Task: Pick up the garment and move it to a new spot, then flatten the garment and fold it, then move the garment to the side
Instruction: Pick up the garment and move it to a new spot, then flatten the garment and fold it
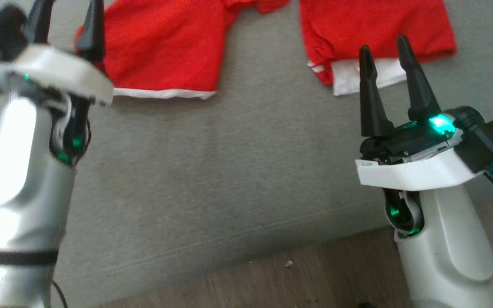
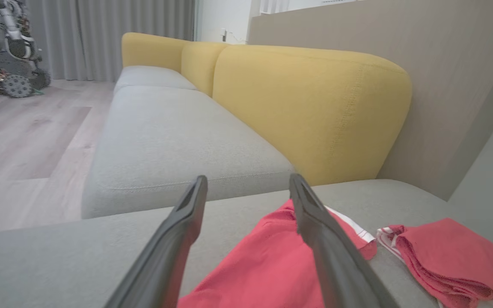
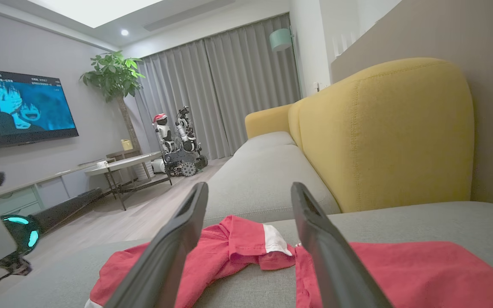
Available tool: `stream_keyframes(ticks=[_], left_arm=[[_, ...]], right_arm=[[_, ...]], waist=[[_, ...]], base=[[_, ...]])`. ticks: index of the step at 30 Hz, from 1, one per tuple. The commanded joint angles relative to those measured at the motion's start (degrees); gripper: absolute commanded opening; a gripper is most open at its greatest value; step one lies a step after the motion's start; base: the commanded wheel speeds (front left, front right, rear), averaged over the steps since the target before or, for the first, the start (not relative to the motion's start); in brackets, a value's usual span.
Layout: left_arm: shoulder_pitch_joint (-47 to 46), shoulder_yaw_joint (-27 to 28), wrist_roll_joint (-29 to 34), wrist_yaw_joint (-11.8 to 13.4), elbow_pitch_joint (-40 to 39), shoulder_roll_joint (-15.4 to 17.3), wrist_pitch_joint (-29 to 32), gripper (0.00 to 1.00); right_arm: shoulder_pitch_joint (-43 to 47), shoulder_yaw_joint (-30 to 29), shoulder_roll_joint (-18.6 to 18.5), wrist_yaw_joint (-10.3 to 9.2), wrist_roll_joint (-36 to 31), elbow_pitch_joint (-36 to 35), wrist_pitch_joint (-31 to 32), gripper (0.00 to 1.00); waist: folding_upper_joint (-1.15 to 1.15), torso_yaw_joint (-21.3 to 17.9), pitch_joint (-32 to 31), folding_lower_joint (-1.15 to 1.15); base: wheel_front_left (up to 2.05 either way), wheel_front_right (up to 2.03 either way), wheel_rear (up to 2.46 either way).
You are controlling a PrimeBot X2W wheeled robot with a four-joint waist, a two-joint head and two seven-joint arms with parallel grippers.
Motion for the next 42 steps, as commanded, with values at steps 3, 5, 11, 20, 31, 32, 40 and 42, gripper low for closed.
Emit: stream_keyframes(ticks=[3,5,11,20,31,32,40,42], left_arm=[[2.74,2.67,-0.81,1.21,-5.34,2.69,-0.9,1.0],[8.84,3.16,-1.44,2.36,-9.43,2.72,-1.89,1.0],[18.03,3.66,-2.69,3.68,-14.33,1.31,-3.92,1.0],[29.7,6.12,-3.14,2.57,-18.67,-4.06,-5.89,1.0],[31.34,10.02,1.0,-1.0,-19.76,-9.28,-5.93,1.0],[31.22,10.14,1.18,-1.3,-19.65,-9.58,-5.93,1.0],[29.29,10.55,2.09,-3.23,-18.57,-11.21,-5.93,1.0],[28.79,10.59,2.06,-3.49,-18.41,-11.38,-5.93,1.0]], right_arm=[[0.76,-0.2,0.77,0.36,-1.33,-1.61,0.81,1.0],[1.99,-1.29,0.77,0.36,-2.53,-1.52,1.92,1.0],[4.12,-2.55,0.77,0.36,-3.91,-1.6,3.33,1.0],[7.88,-3.92,0.77,0.36,-4.29,-1.69,4.45,1.0],[7.05,-2.9,0.6,0.36,-6.75,1.52,9.73,1.0],[6.47,-2.14,0.41,0.36,-7.33,2.5,10.46,1.0],[-1.62,0.19,-0.48,0.36,-7.23,15.15,14.43,1.0],[-3.54,-0.1,-0.68,0.36,-6.86,18.39,14.77,1.0]], waist=[[0.0,4.4,-2.66,0.0],[0.0,6.87,-3.88,0.0],[0.0,9.93,-5.62,0.0],[0.0,12.86,-7.92,0.0],[0.0,15.66,-6.14,0.0],[0.0,16.0,-5.77,0.0],[0.0,20.25,-1.62,0.0],[0.0,21.23,-0.81,0.0]], base=[[0.0,0.0,0.0],[0.0,0.0,0.0],[0.0,0.0,0.0],[0.0,0.0,0.0],[0.0,0.0,0.0],[0.0,0.0,0.0],[0.0,0.0,0.0],[0.0,0.0,0.0]])
